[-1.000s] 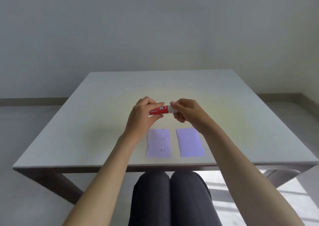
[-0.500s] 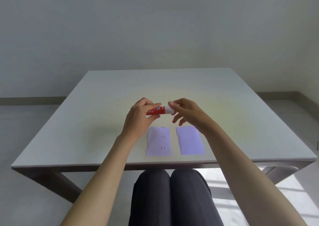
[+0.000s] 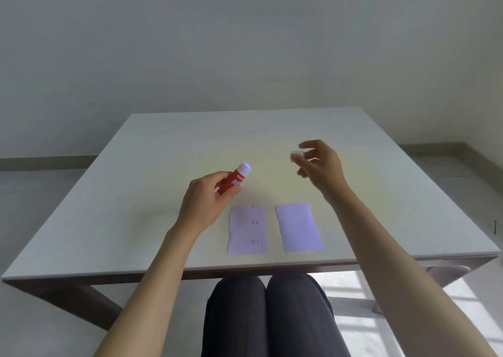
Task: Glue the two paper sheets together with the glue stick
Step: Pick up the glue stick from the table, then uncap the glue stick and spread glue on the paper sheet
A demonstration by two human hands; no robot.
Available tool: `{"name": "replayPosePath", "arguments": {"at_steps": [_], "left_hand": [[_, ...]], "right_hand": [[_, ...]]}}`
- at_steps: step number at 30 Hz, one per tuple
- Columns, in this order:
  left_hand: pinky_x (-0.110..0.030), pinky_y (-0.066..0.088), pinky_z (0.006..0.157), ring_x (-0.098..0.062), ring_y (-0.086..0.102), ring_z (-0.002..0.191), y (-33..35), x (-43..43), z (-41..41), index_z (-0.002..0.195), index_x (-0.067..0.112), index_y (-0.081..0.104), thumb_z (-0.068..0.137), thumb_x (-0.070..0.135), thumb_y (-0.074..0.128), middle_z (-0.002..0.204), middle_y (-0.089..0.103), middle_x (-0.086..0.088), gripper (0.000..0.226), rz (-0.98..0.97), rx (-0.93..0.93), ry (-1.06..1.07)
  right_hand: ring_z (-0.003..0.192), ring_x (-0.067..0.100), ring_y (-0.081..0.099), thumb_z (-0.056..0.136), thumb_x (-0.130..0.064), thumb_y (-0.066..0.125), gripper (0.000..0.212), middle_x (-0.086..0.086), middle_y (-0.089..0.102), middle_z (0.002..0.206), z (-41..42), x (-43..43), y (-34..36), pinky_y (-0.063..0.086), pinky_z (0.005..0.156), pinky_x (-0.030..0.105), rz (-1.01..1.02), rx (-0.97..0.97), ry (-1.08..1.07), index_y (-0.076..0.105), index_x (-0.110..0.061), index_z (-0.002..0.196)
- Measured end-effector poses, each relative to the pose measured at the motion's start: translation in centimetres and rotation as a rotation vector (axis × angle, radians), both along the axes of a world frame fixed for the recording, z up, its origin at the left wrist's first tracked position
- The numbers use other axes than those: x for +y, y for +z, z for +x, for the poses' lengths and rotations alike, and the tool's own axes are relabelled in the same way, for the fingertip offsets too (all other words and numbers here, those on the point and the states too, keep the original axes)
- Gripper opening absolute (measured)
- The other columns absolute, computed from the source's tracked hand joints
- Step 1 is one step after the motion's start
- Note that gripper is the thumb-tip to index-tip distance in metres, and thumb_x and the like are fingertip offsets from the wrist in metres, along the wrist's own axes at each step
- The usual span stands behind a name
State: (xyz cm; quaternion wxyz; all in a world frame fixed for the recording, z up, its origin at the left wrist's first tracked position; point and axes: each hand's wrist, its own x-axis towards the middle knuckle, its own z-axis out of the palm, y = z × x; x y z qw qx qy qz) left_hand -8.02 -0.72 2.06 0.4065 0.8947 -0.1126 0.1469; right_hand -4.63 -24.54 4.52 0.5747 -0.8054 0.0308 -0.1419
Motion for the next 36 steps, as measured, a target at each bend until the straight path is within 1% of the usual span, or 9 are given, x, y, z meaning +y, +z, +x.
{"name": "replayPosePath", "arguments": {"at_steps": [3,7,13,18,22,24,27,33,36], "left_hand": [[-0.014,0.048,0.071,-0.009,0.067,0.07,0.2,-0.4,-0.1,0.101,0.019,0.063,0.083,0.024,0.066,0.075,0.069,0.009,0.019,-0.194,0.084,-0.007],[-0.015,0.049,0.065,-0.009,0.063,0.058,0.2,-1.6,-0.1,0.102,0.026,0.061,0.084,0.018,0.064,0.085,0.067,0.008,0.021,-0.417,0.124,-0.029],[-0.016,0.049,0.065,-0.006,0.067,0.065,0.4,-3.0,-0.1,0.087,0.024,0.063,0.077,0.009,0.069,0.081,0.072,0.011,0.019,-0.648,0.18,0.044],[-0.022,0.047,0.072,0.005,0.067,0.073,0.6,-4.1,0.3,0.079,0.021,0.057,0.067,0.02,0.081,0.083,0.069,0.009,0.027,-0.746,0.175,0.146],[-0.038,0.054,0.087,-0.018,0.069,0.088,1.2,-5.9,0.6,0.079,0.015,0.057,0.059,0.025,0.083,0.09,0.066,-0.004,0.035,-0.899,0.188,0.208],[-0.034,0.056,0.084,-0.029,0.069,0.093,1.7,-6.9,0.8,0.081,0.011,0.058,0.062,0.021,0.082,0.091,0.064,-0.008,0.033,-1.032,0.199,0.186],[-0.023,0.057,0.071,-0.024,0.07,0.085,2.0,-7.8,0.7,0.088,0.003,0.059,0.072,0.012,0.078,0.096,0.063,-0.015,0.027,-1.199,0.254,0.155],[-0.034,0.057,0.083,-0.03,0.069,0.096,1.9,-8.8,0.1,0.088,0.003,0.065,0.074,0.005,0.076,0.1,0.071,-0.017,0.018,-1.13,0.3,0.137],[-0.036,0.056,0.087,-0.027,0.07,0.096,2.0,-9.1,-0.2,0.071,0.018,0.074,0.075,0.005,0.075,0.084,0.074,0.0,0.014,-1.153,0.296,0.023]], "right_hand": [[0.072,0.03,0.063,0.08,-0.02,0.066,0.022,0.009,0.063,0.076,1.6,-2.1,-1.9,0.04,0.06,0.027,-0.361,0.093,-0.144,0.063,-0.004,0.095],[0.097,0.035,0.06,0.083,-0.025,0.063,0.028,0.014,0.066,0.104,2.1,-3.5,-4.9,0.038,0.067,0.031,-0.69,0.195,-0.133,0.06,-0.008,0.106],[0.1,0.037,0.059,0.085,-0.023,0.057,0.032,0.017,0.065,0.109,1.9,-4.0,-6.7,0.046,0.071,0.037,-0.833,0.226,-0.113,0.061,-0.006,0.111],[0.094,0.039,0.059,0.083,-0.044,0.063,0.08,0.018,0.055,0.115,0.5,-3.6,-5.6,0.042,0.069,0.038,-0.851,0.155,-0.137,0.023,-0.016,0.146],[0.086,0.02,0.06,0.076,-0.038,0.073,0.08,0.002,0.056,0.113,-2.8,0.7,-3.4,0.047,0.077,0.029,-0.35,-0.153,0.14,0.031,-0.024,0.143],[0.078,0.014,0.062,0.08,-0.026,0.072,0.061,-0.002,0.06,0.108,-4.3,3.0,-2.7,0.049,0.072,0.022,-0.106,-0.155,0.353,0.043,-0.028,0.134],[0.061,0.011,0.059,0.089,-0.009,0.06,0.021,0.007,0.065,0.084,-4.6,4.4,-1.9,0.051,0.063,0.021,0.128,-0.171,0.304,0.061,-0.01,0.111],[0.036,0.01,0.032,0.099,-0.036,0.039,0.044,-0.003,0.037,0.047,-4.3,4.7,-2.1,0.028,0.038,0.02,0.75,0.36,0.273,0.056,-0.008,0.069],[0.031,0.009,0.02,0.096,-0.046,0.035,0.053,-0.007,0.029,0.04,-4.1,4.8,-2.2,0.017,0.032,0.019,0.739,0.525,0.2,0.041,-0.014,0.055]]}}
